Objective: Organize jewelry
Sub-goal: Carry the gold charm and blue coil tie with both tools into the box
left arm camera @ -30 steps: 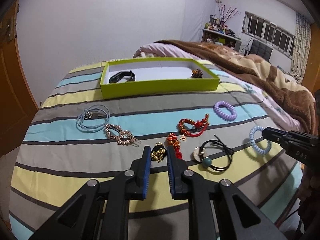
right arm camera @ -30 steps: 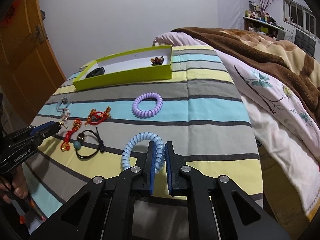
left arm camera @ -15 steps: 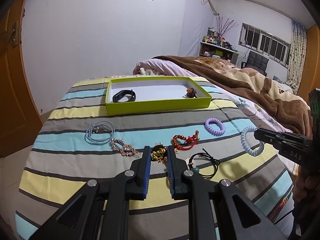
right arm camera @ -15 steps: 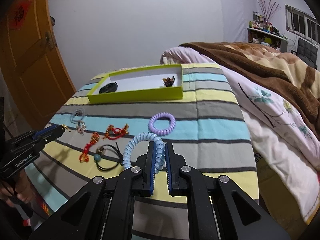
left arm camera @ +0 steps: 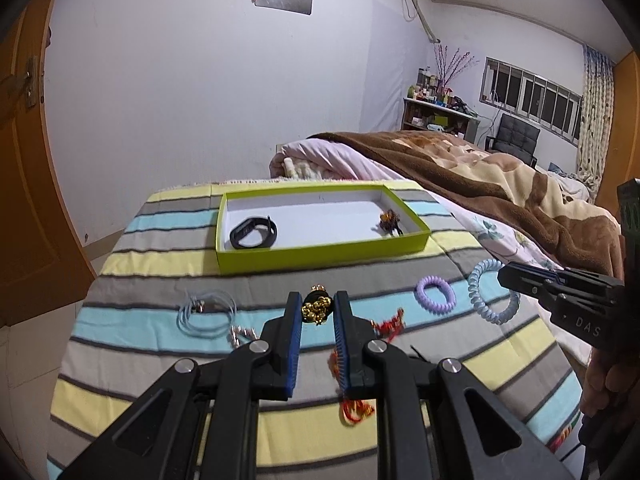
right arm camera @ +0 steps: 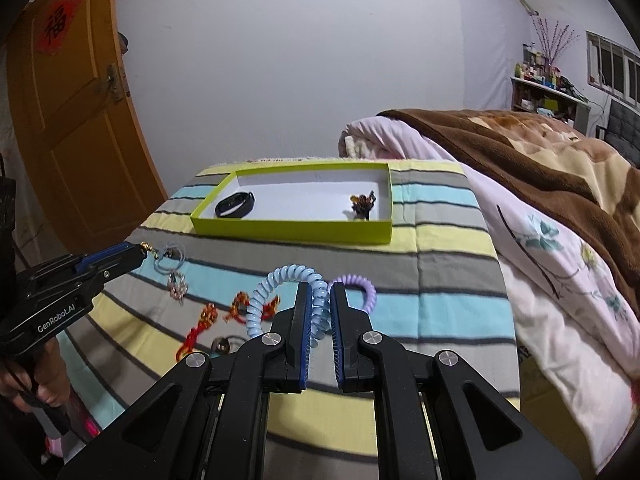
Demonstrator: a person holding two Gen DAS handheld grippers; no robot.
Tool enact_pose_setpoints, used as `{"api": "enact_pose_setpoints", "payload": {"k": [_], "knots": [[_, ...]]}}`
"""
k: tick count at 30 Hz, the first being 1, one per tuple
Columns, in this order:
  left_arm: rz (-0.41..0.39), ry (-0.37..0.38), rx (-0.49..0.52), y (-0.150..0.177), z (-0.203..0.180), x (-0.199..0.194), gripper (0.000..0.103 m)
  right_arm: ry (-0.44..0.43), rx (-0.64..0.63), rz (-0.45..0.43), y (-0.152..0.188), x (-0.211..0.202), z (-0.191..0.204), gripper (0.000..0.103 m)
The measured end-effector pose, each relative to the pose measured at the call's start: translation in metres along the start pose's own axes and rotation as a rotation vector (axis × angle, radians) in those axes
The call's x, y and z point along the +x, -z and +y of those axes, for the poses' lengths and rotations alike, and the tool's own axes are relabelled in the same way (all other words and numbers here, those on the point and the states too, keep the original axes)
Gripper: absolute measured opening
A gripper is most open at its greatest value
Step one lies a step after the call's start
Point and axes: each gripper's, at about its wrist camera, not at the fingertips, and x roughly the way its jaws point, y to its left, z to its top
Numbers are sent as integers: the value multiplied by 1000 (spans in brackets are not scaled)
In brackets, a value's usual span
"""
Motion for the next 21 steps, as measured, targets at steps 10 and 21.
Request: {"api": "enact_pose_setpoints", "payload": {"k": [10,21], "knots": [[-31,-5,25,-37,8,31,16,6,-32,-11,-35,28,-3,9],[-21,-19,6,-78,36,88,16,22,-59,12,-78,85,-14,9]]}}
